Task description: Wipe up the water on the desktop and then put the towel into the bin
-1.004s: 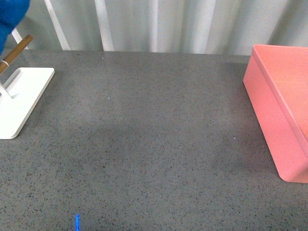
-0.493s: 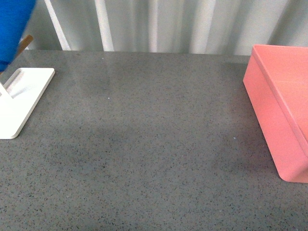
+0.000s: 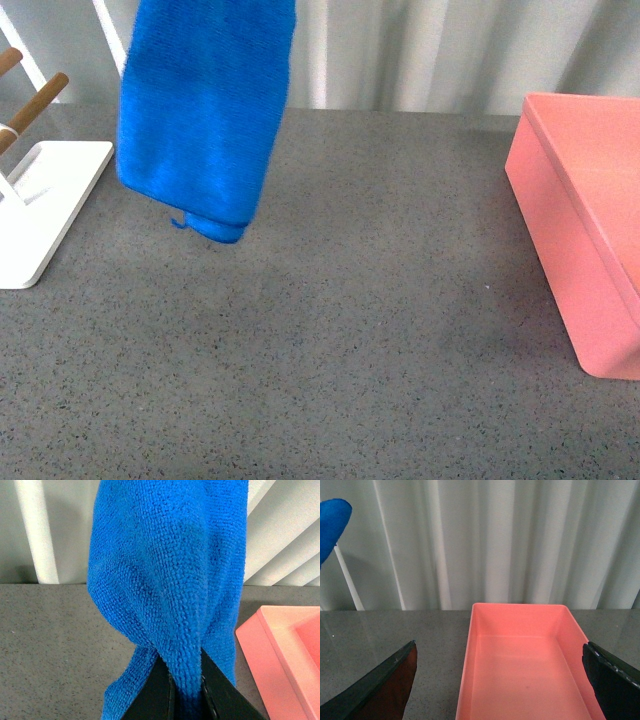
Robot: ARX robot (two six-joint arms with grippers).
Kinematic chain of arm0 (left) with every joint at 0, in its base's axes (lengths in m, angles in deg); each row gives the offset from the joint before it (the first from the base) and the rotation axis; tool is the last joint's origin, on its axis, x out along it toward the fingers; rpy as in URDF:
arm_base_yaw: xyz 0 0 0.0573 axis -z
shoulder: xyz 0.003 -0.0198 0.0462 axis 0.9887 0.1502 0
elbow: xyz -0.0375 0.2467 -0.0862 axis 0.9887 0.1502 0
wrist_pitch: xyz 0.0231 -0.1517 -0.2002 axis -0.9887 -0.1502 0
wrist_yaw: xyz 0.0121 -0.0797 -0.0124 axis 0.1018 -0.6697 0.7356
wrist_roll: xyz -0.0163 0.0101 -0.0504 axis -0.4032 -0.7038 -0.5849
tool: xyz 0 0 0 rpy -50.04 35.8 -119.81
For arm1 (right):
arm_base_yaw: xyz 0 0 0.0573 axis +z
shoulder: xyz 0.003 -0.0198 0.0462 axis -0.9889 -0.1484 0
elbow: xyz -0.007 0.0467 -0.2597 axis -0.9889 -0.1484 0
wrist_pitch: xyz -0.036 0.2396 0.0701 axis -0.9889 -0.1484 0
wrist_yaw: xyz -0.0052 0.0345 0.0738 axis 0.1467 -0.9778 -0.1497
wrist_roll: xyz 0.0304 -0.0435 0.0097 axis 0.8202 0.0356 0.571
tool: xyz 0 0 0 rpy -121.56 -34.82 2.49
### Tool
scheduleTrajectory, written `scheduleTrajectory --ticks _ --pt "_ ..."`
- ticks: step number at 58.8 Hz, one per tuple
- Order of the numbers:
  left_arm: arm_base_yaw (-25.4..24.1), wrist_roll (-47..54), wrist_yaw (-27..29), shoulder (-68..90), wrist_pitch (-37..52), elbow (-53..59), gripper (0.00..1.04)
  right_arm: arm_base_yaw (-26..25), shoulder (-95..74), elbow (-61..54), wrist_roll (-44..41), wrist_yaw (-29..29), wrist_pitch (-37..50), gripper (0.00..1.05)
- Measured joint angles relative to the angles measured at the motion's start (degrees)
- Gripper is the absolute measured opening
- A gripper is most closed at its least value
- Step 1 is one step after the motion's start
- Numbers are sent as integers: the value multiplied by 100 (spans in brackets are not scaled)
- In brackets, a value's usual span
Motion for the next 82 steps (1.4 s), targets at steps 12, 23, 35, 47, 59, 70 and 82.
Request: scheduleTrajectory --ticks 12,23,35,47,59,70,82 --pt "105 -116 94 166 24 11 4 -925 -2693 1010 -348 -2662 2245 98" --pt "59 -151 142 166 9 7 4 -120 -5445 2577 313 -2623 3644 98" --pt "63 -284 107 160 -31 -7 4 1029 -7180 3023 551 -2693 3696 98" --pt "118 -426 151 63 -101 -125 4 2004 -8419 3091 140 -2288 4153 98" --pt "216 -573 157 13 -205 -214 4 2319 -9182 3322 -151 -2135 4531 98" --pt "260 -769 155 -9 -363 -284 4 2402 -9696 3731 -216 -2138 4927 98" --pt "260 -894 140 -20 -472 -328 4 2568 -9984 4135 -188 -2245 5049 98"
